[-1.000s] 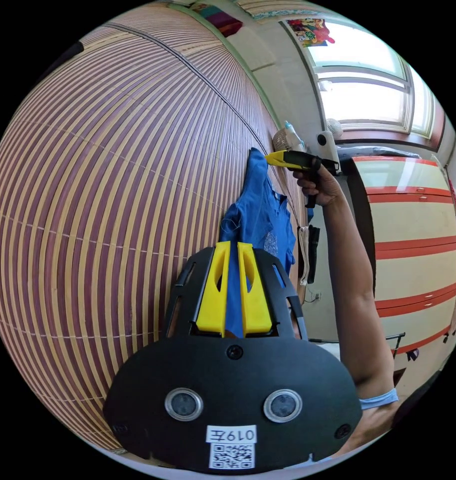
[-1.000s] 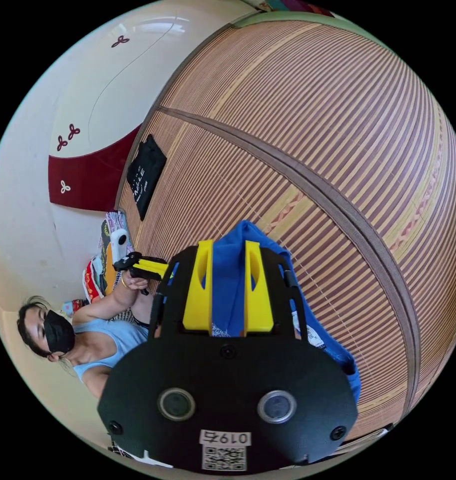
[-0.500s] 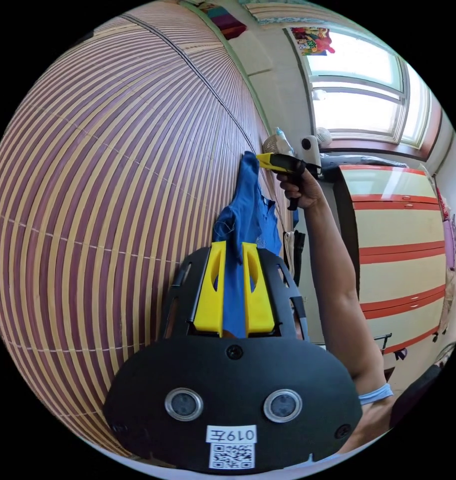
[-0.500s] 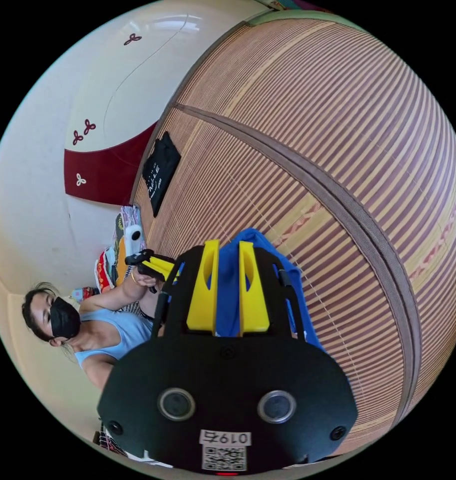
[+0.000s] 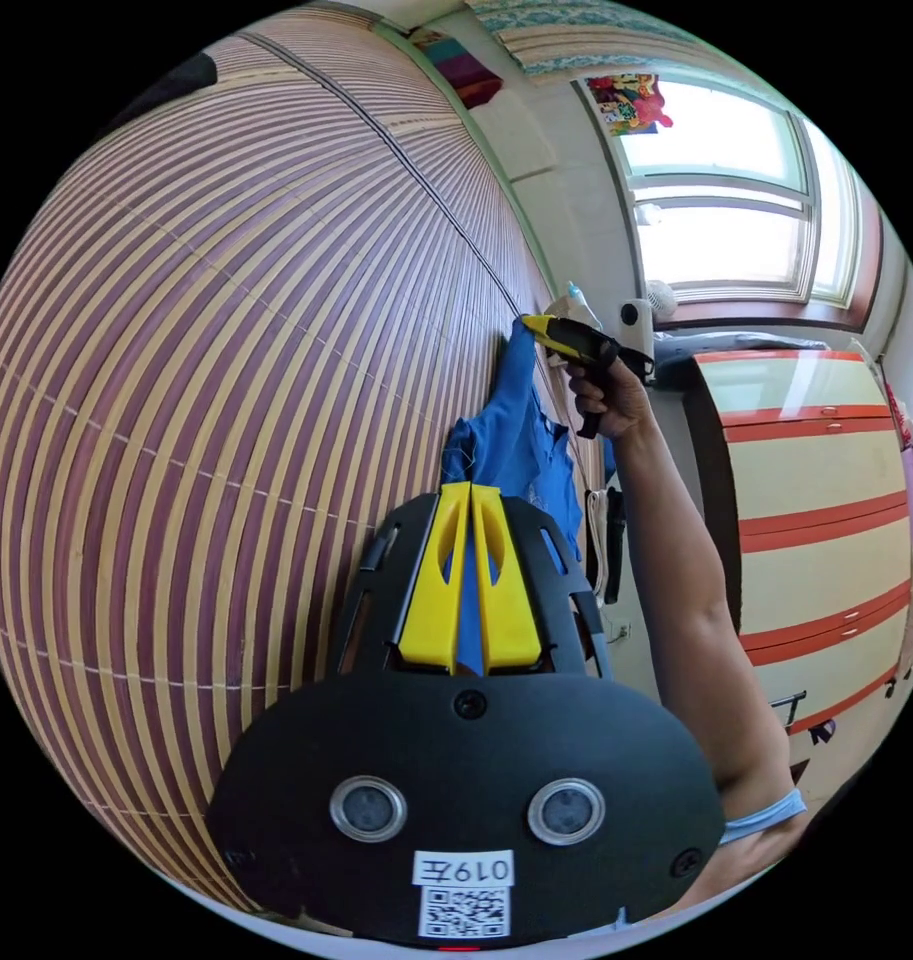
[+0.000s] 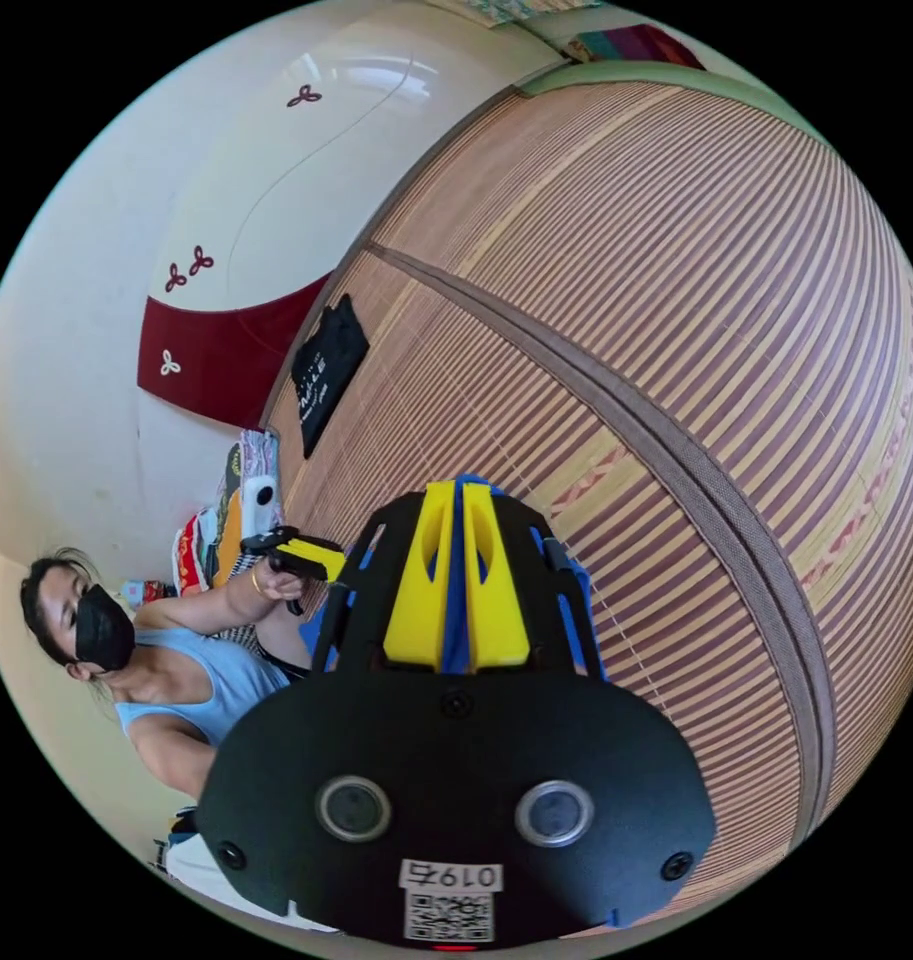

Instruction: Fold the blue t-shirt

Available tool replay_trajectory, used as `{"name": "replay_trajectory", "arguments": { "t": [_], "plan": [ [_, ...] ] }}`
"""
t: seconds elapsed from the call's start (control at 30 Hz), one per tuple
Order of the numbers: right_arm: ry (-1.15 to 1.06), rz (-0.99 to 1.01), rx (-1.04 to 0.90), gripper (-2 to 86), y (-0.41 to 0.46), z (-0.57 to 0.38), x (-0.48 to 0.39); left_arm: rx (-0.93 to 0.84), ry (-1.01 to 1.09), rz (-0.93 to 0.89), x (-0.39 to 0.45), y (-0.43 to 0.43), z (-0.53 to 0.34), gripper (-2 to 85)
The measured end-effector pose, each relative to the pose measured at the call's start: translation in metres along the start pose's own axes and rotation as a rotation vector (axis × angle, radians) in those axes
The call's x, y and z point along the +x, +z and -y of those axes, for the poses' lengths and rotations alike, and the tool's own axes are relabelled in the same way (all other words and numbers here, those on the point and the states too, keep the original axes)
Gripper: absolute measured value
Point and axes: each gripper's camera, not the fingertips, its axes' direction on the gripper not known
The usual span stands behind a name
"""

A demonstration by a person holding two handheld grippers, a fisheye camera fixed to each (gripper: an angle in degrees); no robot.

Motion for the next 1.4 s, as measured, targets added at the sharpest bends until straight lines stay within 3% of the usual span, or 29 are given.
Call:
{"name": "replay_trajectory", "arguments": {
  "t": [0.23,0.4,0.67,0.93,1.4],
  "plan": [
    [-0.021,0.119,-0.070,10.3,0.021,0.002,0.006,-0.014,0.010,-0.055,-0.015,0.010,-0.014,1.0],
    [-0.025,0.116,-0.099,7.9,0.028,0.000,0.011,-0.012,-0.006,-0.144,-0.028,0.013,-0.022,1.0],
    [-0.027,0.104,0.084,1.5,0.000,0.001,0.013,-0.024,0.007,-0.105,-0.034,0.019,-0.034,0.9],
    [0.001,0.052,0.104,4.3,-0.004,0.012,0.003,-0.002,-0.036,-0.101,-0.042,0.016,-0.043,0.8],
    [-0.032,0.117,-0.067,6.6,-0.021,-0.005,-0.008,-0.020,-0.033,-0.107,-0.033,0.006,-0.044,1.0]
  ]
}}
